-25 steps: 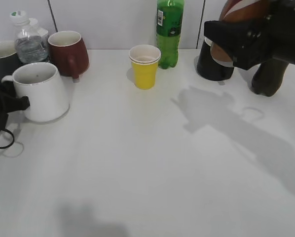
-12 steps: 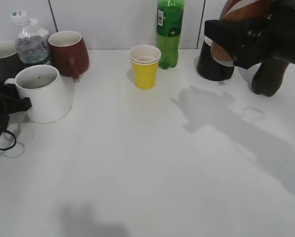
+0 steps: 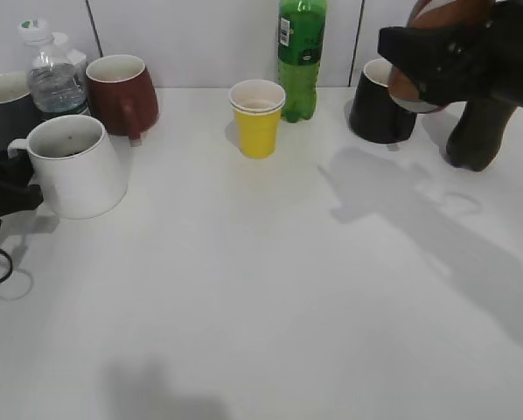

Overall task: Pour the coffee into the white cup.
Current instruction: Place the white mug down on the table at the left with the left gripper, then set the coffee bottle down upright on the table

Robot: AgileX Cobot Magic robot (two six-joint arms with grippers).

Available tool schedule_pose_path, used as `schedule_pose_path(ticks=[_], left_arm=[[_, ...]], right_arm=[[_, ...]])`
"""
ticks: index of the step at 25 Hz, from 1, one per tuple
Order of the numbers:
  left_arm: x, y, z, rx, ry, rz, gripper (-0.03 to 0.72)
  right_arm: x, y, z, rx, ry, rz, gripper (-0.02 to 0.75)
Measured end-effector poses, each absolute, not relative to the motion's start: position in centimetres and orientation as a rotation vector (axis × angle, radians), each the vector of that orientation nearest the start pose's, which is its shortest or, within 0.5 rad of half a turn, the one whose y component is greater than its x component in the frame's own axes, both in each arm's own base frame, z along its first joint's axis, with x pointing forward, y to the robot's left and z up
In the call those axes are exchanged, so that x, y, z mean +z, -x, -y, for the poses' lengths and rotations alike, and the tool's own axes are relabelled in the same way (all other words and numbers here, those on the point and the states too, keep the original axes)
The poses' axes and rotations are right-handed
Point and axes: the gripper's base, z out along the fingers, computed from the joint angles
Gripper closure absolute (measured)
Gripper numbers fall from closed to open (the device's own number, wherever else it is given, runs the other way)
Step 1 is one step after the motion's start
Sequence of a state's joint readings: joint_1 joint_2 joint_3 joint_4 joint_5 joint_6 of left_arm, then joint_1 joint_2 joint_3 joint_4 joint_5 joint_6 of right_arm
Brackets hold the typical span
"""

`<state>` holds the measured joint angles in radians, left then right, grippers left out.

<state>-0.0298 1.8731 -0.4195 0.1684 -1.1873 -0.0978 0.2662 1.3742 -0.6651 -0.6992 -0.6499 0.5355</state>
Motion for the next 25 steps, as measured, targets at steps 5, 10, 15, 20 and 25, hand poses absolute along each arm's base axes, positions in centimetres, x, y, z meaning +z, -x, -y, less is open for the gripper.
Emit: schedule_pose_path(ticks=[5, 10, 15, 20, 25], left_arm=[[13.5, -26.2, 2.1, -0.178, -0.107, -1.754, 0.394], [15.7, -24.1, 2.0, -0.164, -0.113, -1.732, 0.394], [19.1, -22.7, 2.2, -0.149, -0.159, -1.658, 0.394], [22.2, -21.3, 2.6, -0.142, -0.243, -1.535, 0.394], [23.3, -20.5, 2.6, -0.129, -0.263, -1.512, 0.394]], right_arm=[[26.4, -27.1, -10.0, 0.381, 0.498, -1.660, 0.212], [23.3, -28.7, -9.9, 0.335, 0.466, -1.757, 0.212], [18.6, -30.6, -10.4, 0.340, 0.466, -1.795, 0.212], [13.6, -32.0, -10.6, 0.352, 0.417, -1.809, 0.212], [11.8, -32.2, -10.7, 0.360, 0.401, -1.813, 0.212]])
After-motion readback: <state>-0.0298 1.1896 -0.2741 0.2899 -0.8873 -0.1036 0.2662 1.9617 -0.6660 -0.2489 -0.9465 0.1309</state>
